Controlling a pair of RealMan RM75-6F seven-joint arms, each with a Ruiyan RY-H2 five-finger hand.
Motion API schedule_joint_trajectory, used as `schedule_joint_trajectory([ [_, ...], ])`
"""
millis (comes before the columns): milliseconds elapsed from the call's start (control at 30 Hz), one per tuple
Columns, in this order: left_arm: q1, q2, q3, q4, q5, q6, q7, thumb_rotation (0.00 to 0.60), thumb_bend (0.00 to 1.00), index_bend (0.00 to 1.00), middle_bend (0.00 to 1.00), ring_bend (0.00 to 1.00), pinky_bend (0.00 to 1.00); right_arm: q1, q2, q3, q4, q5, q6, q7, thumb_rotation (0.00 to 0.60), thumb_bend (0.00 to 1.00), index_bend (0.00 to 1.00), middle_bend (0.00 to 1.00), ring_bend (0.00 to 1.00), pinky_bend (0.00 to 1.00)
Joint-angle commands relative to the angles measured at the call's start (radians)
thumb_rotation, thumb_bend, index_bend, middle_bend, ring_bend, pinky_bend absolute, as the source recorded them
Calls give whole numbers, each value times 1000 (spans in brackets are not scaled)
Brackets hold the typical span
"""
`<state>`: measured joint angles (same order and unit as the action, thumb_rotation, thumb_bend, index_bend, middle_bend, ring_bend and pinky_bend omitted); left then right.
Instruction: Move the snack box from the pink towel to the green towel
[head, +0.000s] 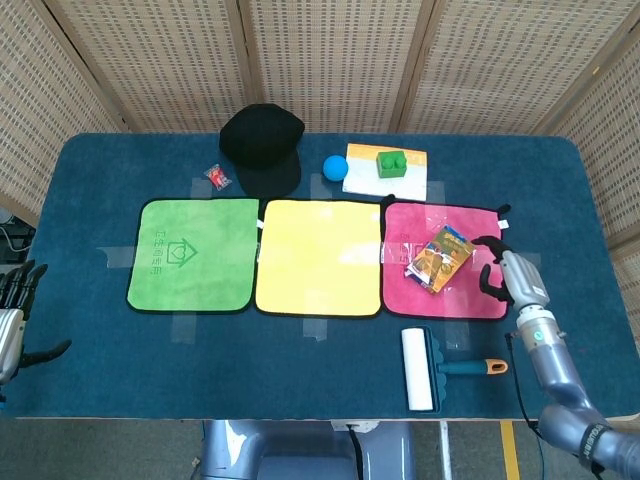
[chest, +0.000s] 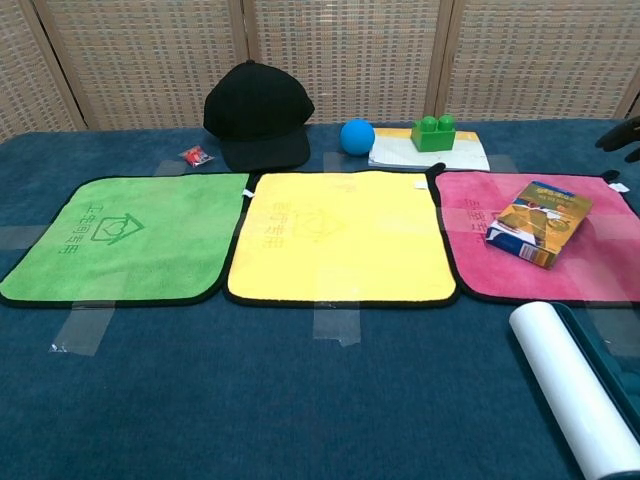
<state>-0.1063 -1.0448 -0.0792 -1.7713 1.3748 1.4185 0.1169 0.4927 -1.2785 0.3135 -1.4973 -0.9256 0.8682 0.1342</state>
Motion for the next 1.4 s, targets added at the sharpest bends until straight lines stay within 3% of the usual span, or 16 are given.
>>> schedule_joint_trajectory([
  [33,-4,-1,-3,2,-7,-5,1,600,0,0,0,0,0,78,-69,30,83,137,-60,-59,600,960,239,215,195,317],
  [533,-16,-5,-5,9,-29,-23,7,600,0,0,0,0,0,158,-177,32,242,376,-129,-125,600,971,239,216,194,317],
  [867,-19,-8,-4,9,-34,-24,10,600,0,0,0,0,0,186,-182,38,211,433,-186,-112,600,985,239,215,194,320],
  [1400,-22,1,-6,9,-41,-26,-10,600,0,0,0,0,0,264,-231,41,112,476,-113,-167,600,986,239,216,194,324],
])
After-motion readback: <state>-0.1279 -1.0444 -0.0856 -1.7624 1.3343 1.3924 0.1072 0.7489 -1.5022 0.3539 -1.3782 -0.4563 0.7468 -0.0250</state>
